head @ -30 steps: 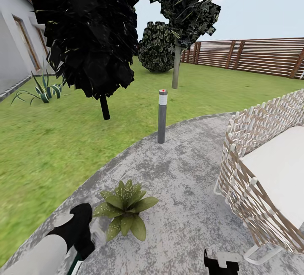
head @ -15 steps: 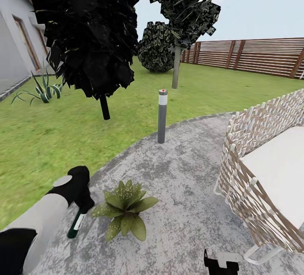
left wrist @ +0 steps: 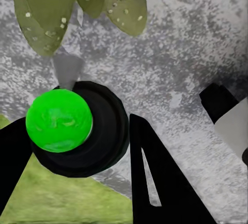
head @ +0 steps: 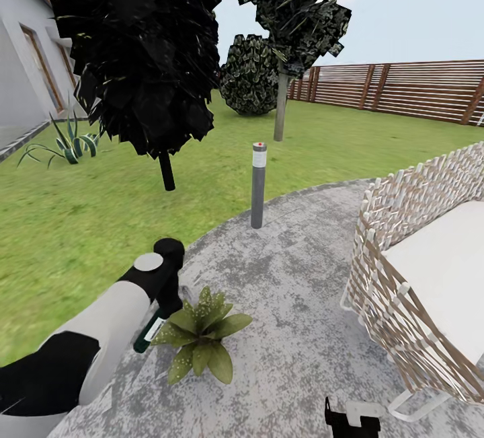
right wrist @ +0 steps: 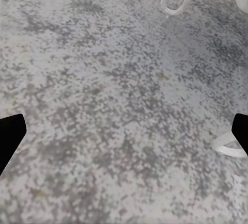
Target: Pick up the pesticide atomizer in the garden and spray insectifuge to fully cover both potted plants in the garden.
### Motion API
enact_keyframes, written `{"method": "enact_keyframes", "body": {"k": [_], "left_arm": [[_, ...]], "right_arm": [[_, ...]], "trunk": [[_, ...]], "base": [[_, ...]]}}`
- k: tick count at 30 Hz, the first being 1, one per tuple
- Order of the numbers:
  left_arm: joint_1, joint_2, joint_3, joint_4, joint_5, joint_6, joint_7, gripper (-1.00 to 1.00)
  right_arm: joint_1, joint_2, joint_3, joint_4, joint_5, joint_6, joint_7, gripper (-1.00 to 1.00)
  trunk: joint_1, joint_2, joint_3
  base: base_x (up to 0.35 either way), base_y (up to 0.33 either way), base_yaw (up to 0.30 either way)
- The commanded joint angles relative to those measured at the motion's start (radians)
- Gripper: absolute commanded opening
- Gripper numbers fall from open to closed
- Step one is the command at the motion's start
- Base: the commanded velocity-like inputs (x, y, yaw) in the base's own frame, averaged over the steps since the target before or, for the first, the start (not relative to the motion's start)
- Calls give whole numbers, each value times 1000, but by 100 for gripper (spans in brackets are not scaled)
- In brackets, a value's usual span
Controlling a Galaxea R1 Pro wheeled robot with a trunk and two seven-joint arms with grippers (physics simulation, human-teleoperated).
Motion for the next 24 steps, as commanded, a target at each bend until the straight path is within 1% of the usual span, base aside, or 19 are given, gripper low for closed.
{"method": "enact_keyframes", "body": {"k": [1,5,8,11,12,13,15,18,21,24], "left_arm": [[3,0,-7,0,-6,11,-10,-100],[8,5,-9,4,-4,10,-10,-100],[9,15,-8,6,-4,10,-10,-100],[9,15,-10,6,-6,10,-10,-100],[8,15,-11,6,-8,5,-10,-100],[9,15,-13,6,-10,-15,-10,-100],[14,15,-15,5,-28,-63,-10,-100],[18,13,-15,3,-65,-84,-10,-100],[18,6,-16,2,-72,-88,-10,-100],[17,2,-15,2,-71,-90,-10,-100]], "right_arm": [[0,0,9,0,-8,-2,-3,100],[0,0,9,0,-8,-2,-3,100],[0,0,9,0,-8,-2,-3,100],[0,0,9,0,-8,-2,-3,100],[0,0,9,0,-8,-2,-3,100],[0,0,9,0,-8,-2,-3,100],[0,0,9,1,-8,-2,-3,100],[0,0,9,0,-8,-2,-3,100],[0,0,9,0,-8,-2,-3,100],[0,0,9,0,-8,-2,-3,100]], "trunk": [[0,0,-1],[0,0,-1],[0,0,-1],[0,0,-1],[0,0,-1],[0,0,-1],[0,0,-1],[0,0,-1],[0,0,-1],[0,0,-1]], "base": [[0,0,0],[0,0,0],[0,0,0],[0,0,0],[0,0,0],[0,0,0],[0,0,0],[0,0,0],[0,0,0],[0,0,0]]}}
